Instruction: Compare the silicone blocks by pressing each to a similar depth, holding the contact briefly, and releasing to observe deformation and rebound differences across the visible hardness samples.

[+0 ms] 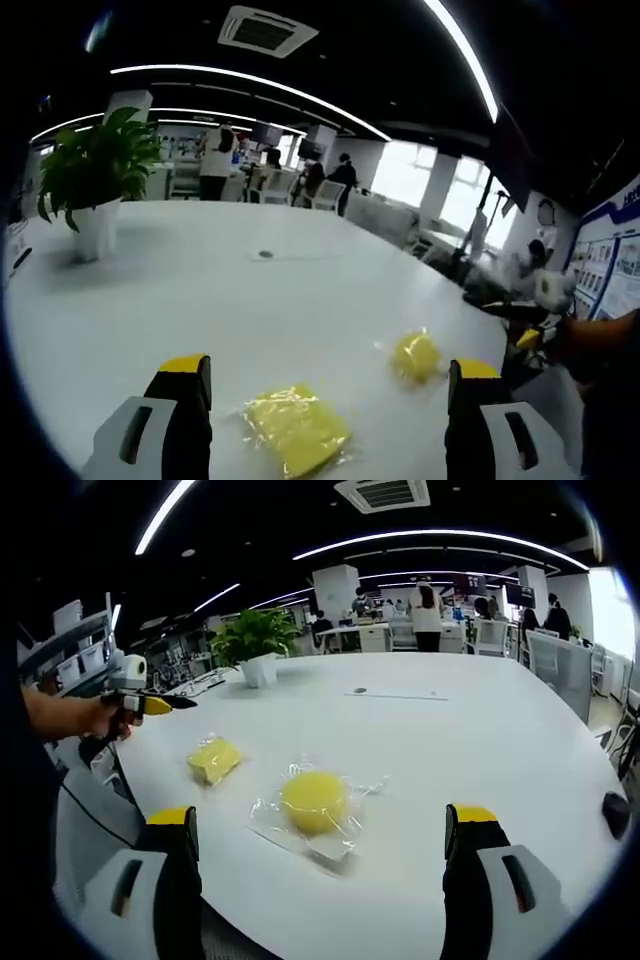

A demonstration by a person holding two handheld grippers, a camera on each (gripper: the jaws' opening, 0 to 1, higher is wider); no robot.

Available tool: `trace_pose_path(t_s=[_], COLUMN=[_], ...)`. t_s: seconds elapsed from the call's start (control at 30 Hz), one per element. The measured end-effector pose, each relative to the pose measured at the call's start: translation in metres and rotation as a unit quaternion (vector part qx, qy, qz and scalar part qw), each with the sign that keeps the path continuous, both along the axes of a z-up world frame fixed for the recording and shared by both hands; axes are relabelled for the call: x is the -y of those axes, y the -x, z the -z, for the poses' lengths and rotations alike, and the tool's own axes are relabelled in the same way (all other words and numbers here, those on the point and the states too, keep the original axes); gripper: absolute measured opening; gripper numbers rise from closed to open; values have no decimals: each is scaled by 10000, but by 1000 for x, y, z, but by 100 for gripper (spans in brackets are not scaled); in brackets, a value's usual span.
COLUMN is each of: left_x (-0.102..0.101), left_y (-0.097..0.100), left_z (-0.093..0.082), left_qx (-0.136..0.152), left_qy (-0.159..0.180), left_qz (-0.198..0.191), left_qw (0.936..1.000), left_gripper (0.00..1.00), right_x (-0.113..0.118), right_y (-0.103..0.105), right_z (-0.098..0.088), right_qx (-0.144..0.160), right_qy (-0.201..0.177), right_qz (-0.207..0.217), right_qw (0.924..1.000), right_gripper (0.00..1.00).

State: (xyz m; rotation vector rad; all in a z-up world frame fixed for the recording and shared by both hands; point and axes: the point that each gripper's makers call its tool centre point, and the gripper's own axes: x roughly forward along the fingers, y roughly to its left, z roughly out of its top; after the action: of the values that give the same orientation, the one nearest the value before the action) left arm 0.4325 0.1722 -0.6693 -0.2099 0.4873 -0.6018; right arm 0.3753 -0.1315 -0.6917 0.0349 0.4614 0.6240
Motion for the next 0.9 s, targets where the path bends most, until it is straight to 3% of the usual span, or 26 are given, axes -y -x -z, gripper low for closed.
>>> trace_pose_path(t_s=[0.13, 0.2, 0.53, 0.77, 0.9], left_x=[14, 19, 56, 81, 93], left_y=[-9, -15, -38, -48, -53], left_z=[-13, -9, -10, 2, 11], left_qx=[213, 191, 140, -74, -284], left_qy=[-57, -228, -123, -23, 206], left_qz=[201, 267, 559, 677, 646], left_qw=[9996, 9992, 9983, 9977, 9973], left_gripper=[100, 100, 100, 100, 100], right_x=[0, 2, 1, 2, 5], right_y=[2, 2, 2, 1, 0], right_z=[-1, 1, -2, -7, -6], right_qx=[9, 7, 88, 147, 134], right_qy=[4, 19, 87, 54, 33], right_qz=[-13, -13, -10, 34, 88], right_qw=[10000, 10000, 9999, 9999, 9999], right_gripper=[96, 96, 96, 96, 96])
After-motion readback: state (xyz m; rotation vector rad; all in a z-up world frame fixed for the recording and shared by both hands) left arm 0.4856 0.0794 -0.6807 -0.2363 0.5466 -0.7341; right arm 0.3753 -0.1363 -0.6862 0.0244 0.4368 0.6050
